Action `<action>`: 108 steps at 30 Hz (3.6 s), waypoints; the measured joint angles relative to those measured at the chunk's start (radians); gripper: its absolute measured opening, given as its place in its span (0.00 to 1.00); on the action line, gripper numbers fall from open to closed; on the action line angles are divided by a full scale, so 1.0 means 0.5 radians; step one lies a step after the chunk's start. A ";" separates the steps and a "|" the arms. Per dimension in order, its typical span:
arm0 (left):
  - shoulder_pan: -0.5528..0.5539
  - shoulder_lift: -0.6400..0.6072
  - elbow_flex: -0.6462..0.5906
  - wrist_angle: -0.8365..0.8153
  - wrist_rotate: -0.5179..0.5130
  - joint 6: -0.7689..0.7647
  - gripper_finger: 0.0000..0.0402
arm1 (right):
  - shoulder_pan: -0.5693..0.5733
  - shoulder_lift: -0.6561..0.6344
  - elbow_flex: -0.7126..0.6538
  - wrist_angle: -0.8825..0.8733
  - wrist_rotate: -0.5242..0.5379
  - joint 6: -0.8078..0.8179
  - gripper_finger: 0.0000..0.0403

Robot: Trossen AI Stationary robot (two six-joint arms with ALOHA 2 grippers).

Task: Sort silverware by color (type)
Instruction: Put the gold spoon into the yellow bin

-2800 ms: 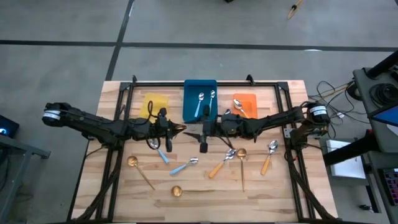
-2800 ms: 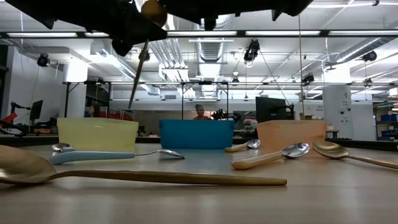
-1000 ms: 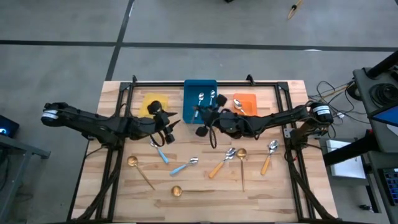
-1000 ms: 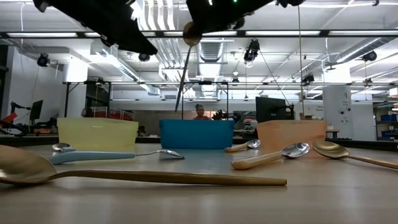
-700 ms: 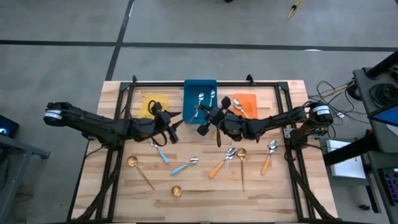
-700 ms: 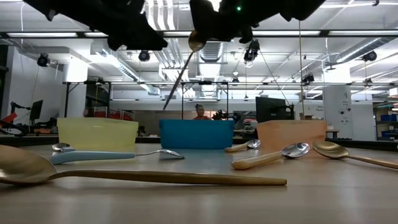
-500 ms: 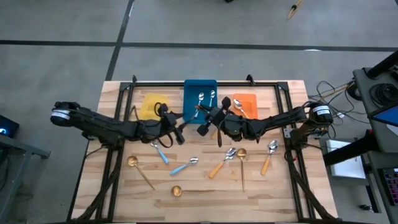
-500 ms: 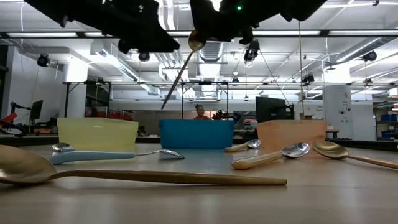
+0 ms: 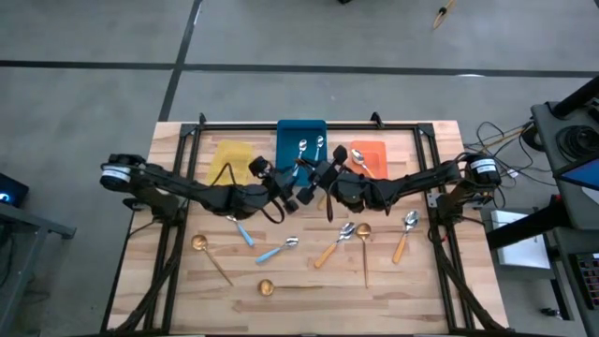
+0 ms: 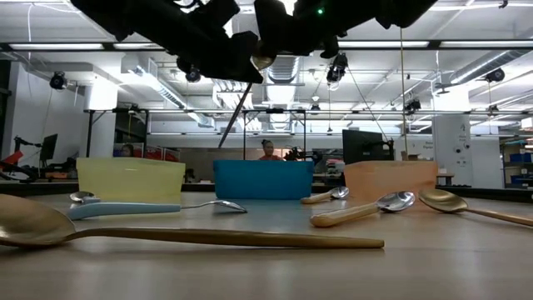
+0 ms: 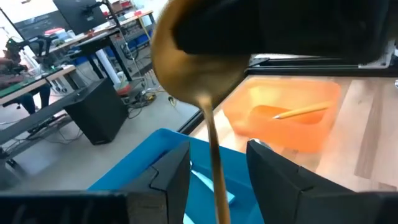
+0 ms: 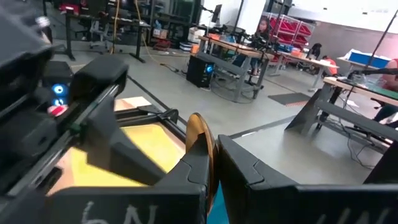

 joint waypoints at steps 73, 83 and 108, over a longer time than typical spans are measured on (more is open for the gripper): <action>1.096 -0.867 -0.013 -2.010 0.867 -0.777 0.00 | -0.068 -0.346 0.022 -0.953 -0.036 -0.066 0.33; 1.348 -0.759 -0.013 -2.289 1.111 -0.761 0.00 | -0.220 -0.429 0.019 -1.401 -0.038 0.034 0.33; 1.650 -0.258 0.424 -2.970 1.619 -0.297 0.00 | -0.407 -0.426 -0.044 -1.594 -0.164 0.019 0.33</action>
